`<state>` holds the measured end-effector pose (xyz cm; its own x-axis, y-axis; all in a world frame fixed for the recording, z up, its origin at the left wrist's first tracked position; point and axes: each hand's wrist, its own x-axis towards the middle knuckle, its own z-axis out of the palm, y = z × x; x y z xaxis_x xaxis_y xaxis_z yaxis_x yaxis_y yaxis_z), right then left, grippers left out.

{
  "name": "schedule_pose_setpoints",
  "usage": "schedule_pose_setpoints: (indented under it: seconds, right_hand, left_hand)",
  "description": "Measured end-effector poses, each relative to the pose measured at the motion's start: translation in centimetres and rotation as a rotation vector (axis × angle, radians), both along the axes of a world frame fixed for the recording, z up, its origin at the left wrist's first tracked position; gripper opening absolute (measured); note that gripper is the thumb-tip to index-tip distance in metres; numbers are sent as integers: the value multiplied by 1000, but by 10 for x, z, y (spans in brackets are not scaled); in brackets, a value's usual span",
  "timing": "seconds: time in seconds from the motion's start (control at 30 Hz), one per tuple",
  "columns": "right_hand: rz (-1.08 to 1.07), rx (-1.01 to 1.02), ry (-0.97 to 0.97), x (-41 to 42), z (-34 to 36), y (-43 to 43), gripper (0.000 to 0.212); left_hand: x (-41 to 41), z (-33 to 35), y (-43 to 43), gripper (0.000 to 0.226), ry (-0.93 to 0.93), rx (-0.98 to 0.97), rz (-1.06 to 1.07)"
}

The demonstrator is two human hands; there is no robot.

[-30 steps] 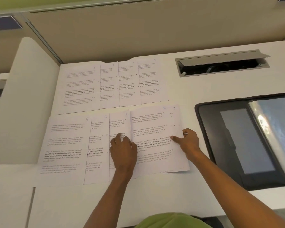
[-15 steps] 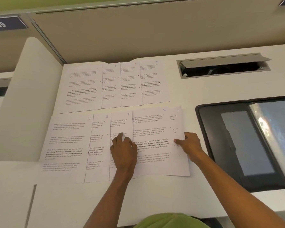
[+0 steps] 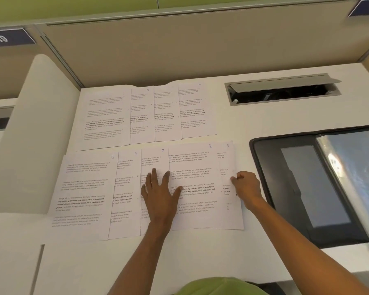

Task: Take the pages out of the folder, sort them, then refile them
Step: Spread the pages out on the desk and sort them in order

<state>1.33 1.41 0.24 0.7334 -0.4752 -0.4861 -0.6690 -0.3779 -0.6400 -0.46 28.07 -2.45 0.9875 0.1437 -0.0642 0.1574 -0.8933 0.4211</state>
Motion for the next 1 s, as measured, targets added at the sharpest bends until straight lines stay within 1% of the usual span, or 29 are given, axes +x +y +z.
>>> schedule_pose_setpoints:
  seconds: [0.1,0.17,0.37,0.5,0.63,0.7,0.73,0.77,0.83,0.9,1.0]
  right_hand:
    - [-29,22,-10,2,-3,-4,40]
    - [-35,27,-16,5,-4,-7,44]
    - [-36,42,-20,19,0,-16,49]
    - [-36,35,-12,22,2,-21,33]
    - [-38,0,-27,20,1,-20,32]
    - [-35,-4,-45,17,4,-17,25]
    - [-9,-33,-37,15,6,-15,20]
    - [39,-95,-25,12,9,-13,20]
    - [148,-266,-31,3,13,-9,33]
    - [195,-410,-107,-10,16,-3,41]
    - [259,-567,-244,-34,17,13,45]
  left_hand:
    - [0,-1,1,66,57,-3,-11]
    - [0,-1,1,65,66,-14,-13]
    - [-1,1,4,64,71,-29,-8]
    - [-1,1,2,64,74,-33,-2]
    - [-2,-1,3,64,77,-22,-11]
    - [-3,-2,4,65,79,-35,-10]
    - [-3,-2,5,66,71,-46,-10]
    - [-4,-2,6,66,58,-57,-12]
    - [-7,0,7,64,30,-75,-26]
    - [-13,1,7,62,2,-87,-53]
    - [-28,1,9,60,-41,-97,-135]
